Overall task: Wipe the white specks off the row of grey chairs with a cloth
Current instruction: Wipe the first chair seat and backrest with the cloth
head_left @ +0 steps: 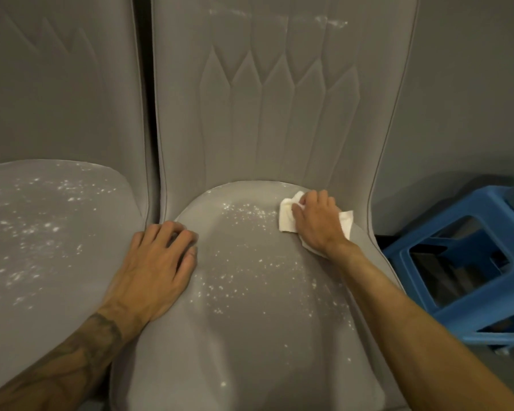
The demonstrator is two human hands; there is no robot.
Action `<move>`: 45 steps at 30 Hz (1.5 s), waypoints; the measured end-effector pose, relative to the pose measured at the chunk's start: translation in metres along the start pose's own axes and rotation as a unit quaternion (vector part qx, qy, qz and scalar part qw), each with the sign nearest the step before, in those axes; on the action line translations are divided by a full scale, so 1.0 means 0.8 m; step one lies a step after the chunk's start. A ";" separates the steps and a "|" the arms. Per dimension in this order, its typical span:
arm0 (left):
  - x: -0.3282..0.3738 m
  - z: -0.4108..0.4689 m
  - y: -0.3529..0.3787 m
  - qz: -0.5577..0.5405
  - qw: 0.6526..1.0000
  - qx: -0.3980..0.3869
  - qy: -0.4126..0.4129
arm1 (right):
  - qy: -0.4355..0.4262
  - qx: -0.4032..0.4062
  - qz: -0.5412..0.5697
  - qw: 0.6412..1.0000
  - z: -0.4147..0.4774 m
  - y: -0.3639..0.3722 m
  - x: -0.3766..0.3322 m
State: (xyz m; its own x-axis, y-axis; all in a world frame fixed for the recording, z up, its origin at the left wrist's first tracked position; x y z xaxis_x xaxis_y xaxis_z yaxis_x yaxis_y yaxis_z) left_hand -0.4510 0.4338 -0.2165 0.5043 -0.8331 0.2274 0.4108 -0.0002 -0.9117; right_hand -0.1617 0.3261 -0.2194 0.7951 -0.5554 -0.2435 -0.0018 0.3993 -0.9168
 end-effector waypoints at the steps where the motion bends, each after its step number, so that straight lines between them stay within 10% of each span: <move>1: -0.001 0.000 0.000 0.001 1.000 0.002 0.000 | -0.036 -0.013 0.032 0.999 -0.008 0.008 -0.018; 4: 0.000 -0.001 0.000 -0.001 1.000 0.004 0.004 | -0.110 -0.052 0.078 0.990 -0.023 0.014 -0.035; 10: -0.002 0.000 0.001 -0.001 1.000 0.009 0.003 | 0.031 0.001 -0.042 0.999 0.021 0.006 0.027; 16: -0.003 -0.002 0.002 0.005 1.000 0.007 0.009 | -0.162 -0.068 0.059 0.983 -0.026 0.011 -0.040; 21: -0.004 0.000 0.004 -0.005 1.000 0.004 0.008 | -0.026 -0.061 0.029 0.997 -0.020 -0.012 0.037; 27: -0.006 -0.001 0.003 -0.002 1.000 0.012 0.014 | -0.107 -0.075 0.048 0.990 -0.091 -0.017 -0.011; 32: -0.002 0.001 0.002 0.004 1.000 0.015 0.016 | 0.074 0.006 -0.013 0.997 -0.091 -0.060 0.058; 38: 0.003 0.000 -0.002 0.000 1.000 0.014 0.019 | -0.091 -0.065 0.044 0.993 -0.129 -0.040 -0.013; 45: 0.005 -0.001 -0.007 0.001 1.000 0.021 0.014 | 0.033 -0.015 -0.021 0.999 -0.144 -0.065 0.037</move>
State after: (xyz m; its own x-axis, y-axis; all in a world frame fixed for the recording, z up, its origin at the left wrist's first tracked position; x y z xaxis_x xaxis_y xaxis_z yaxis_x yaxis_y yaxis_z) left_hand -0.4514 0.4300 -0.2108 0.4834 -0.8487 0.2148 0.4417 0.0246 -0.8968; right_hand -0.2084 0.2050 -0.2156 0.7531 -0.6188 -0.2235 0.0122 0.3528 -0.9356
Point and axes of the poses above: each hand's wrist, its own z-axis towards the middle knuckle, its own y-axis out of the palm, x = y × z, the point moved 10 cm from there along z, towards the middle knuckle, and after that the axes turned 5 degrees about x, right-handed, at the moved point
